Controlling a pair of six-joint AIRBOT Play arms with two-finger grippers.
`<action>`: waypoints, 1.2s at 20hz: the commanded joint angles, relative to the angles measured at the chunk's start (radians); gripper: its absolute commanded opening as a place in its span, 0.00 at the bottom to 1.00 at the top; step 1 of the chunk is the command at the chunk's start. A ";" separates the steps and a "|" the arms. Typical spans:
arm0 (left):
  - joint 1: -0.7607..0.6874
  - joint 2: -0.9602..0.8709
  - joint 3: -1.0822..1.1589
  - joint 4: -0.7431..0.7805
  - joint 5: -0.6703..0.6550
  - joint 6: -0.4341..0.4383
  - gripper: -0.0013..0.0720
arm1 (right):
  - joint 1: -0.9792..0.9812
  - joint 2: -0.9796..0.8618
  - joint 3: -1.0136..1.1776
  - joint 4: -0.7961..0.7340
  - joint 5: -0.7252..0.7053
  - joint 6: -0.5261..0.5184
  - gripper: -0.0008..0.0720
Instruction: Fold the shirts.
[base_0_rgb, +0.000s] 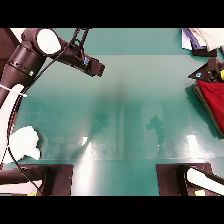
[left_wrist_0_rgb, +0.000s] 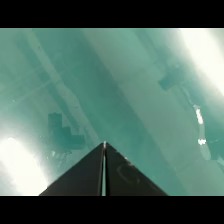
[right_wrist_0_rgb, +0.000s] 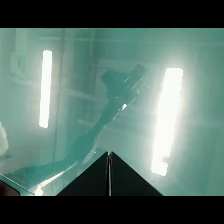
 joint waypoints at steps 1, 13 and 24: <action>0.001 0.000 0.001 0.000 0.000 0.000 0.05 | 0.002 0.000 0.001 0.000 0.001 0.001 0.04; 0.001 0.000 0.000 0.000 0.002 0.000 0.05 | 0.002 0.001 0.001 -0.001 0.023 0.000 0.04; 0.085 0.180 -0.032 0.351 -0.471 -0.004 0.05 | 0.002 0.001 0.001 -0.001 0.018 -0.033 0.04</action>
